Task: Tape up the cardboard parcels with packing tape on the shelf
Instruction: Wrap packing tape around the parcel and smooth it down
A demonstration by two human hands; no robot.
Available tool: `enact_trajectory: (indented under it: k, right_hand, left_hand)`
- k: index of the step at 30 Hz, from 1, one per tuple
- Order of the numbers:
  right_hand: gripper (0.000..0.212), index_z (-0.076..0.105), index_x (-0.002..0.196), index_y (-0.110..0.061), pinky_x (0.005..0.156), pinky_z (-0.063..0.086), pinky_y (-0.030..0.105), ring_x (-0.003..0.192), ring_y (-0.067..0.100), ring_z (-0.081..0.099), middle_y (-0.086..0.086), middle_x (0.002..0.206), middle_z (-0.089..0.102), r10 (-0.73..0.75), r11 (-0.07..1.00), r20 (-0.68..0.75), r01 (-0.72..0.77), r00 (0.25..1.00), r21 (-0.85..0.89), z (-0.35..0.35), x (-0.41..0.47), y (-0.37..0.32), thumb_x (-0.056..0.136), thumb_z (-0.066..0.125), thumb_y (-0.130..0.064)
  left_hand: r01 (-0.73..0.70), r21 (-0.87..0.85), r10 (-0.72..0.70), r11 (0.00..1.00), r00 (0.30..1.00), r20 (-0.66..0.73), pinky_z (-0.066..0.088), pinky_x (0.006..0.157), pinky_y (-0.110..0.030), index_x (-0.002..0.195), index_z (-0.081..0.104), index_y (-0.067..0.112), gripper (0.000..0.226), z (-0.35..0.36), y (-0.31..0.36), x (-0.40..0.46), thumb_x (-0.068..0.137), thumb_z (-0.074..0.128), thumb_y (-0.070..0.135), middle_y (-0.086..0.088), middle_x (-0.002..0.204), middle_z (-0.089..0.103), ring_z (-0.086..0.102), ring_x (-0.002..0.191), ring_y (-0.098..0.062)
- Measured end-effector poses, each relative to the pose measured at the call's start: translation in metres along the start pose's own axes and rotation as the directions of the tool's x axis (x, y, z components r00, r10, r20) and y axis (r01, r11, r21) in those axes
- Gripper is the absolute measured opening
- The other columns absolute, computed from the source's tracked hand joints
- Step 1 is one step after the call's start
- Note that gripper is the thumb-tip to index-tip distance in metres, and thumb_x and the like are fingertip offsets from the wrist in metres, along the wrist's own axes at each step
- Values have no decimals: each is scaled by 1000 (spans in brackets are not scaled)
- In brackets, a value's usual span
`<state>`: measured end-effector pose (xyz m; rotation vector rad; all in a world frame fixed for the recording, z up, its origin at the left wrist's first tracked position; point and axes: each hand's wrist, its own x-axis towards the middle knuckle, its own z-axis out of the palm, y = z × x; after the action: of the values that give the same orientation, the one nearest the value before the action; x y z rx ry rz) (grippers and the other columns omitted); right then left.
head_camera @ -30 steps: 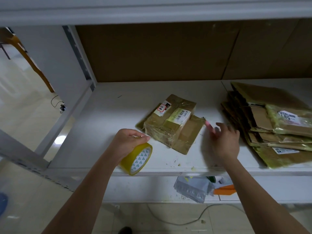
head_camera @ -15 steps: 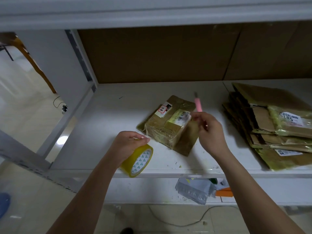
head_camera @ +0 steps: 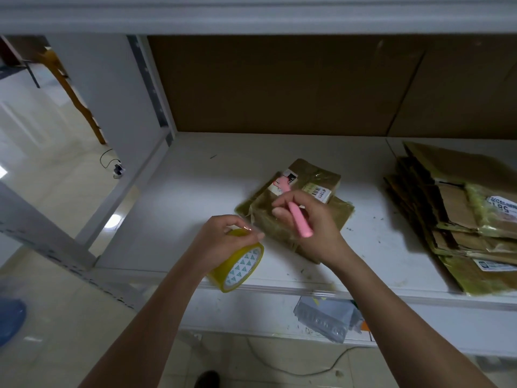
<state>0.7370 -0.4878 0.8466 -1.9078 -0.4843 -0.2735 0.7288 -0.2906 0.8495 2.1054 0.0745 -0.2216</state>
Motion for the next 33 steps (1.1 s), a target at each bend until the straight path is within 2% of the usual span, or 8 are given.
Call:
enact_trajectory:
  k: [4, 7, 11, 14, 18, 23, 28, 33]
  right_hand:
    - [27, 61, 114, -17, 75, 49, 18, 89, 6, 65, -9, 90, 68, 121, 990, 45, -123, 992, 63, 6, -3, -1, 98, 47, -34]
    - [25, 63, 114, -23, 79, 53, 34, 90, 14, 66, -6, 94, 71, 177, 977, 33, -179, 984, 112, 5, -3, 5, 94, 53, -34]
    - [17, 67, 103, -24, 73, 52, 52, 83, 36, 65, 2, 92, 72, 164, 965, -10, -159, 986, 207, 4, -5, 14, 91, 63, -12]
    - [10, 65, 92, -16, 71, 56, 37, 76, 21, 69, 7, 79, 72, 169, 958, -41, -154, 985, 243, 5, -5, 13, 93, 62, -7]
    - [13, 60, 82, -8, 60, 47, 20, 66, 13, 67, 4, 69, 71, 199, 946, -37, -182, 979, 269, 6, -8, 10, 95, 60, -8]
    - [17, 58, 75, -13, 62, 51, 42, 70, 25, 68, 2, 67, 69, 166, 969, -23, -158, 986, 188, 5, -9, 13, 91, 64, -10]
    - [23, 54, 70, -20, 58, 50, 37, 68, 23, 69, -2, 62, 66, 117, 987, -11, -115, 993, 111, 7, -8, 16, 87, 63, -9]
    - [18, 56, 73, -14, 51, 51, 27, 60, 13, 68, 0, 66, 66, 64, 995, 55, -68, 996, 76, 8, -6, 13, 88, 62, -6]
  left_hand:
    - [35, 17, -36, 999, 999, 41, 50, 59, -19, 75, 70, 28, 19, -6, 10, -1, 72, 84, 40, 5, 79, 73, 70, 68, -10]
    - [76, 78, -78, 994, 997, 13, 47, 64, -23, 75, 65, 33, 15, -3, 14, -1, 79, 78, 41, 8, 89, 68, 65, 80, -10]
    - [128, 130, -110, 983, 984, -138, 44, 62, -25, 86, 66, 33, 11, 13, 7, -6, 78, 71, 39, 7, 92, 67, 62, 77, -10]
    - [105, 149, -77, 983, 980, -185, 41, 59, -24, 89, 64, 35, 22, 17, 6, -10, 73, 72, 47, 9, 89, 66, 60, 75, -7]
    - [81, 164, -64, 983, 992, -107, 47, 65, -26, 94, 61, 36, 34, 12, 5, -14, 69, 80, 50, 16, 92, 59, 57, 81, -1]
    - [105, 126, -90, 986, 988, -122, 47, 63, -25, 90, 63, 35, 29, 11, 3, -12, 68, 81, 40, 14, 90, 61, 60, 79, -4]
    - [102, 156, -77, 983, 985, -154, 48, 63, -26, 86, 62, 35, 17, 13, 4, -9, 81, 69, 49, 11, 85, 65, 65, 76, -11]
    - [101, 169, -66, 980, 978, -200, 50, 73, -30, 95, 68, 33, 12, 13, 4, -8, 92, 57, 36, 10, 96, 64, 64, 85, -17]
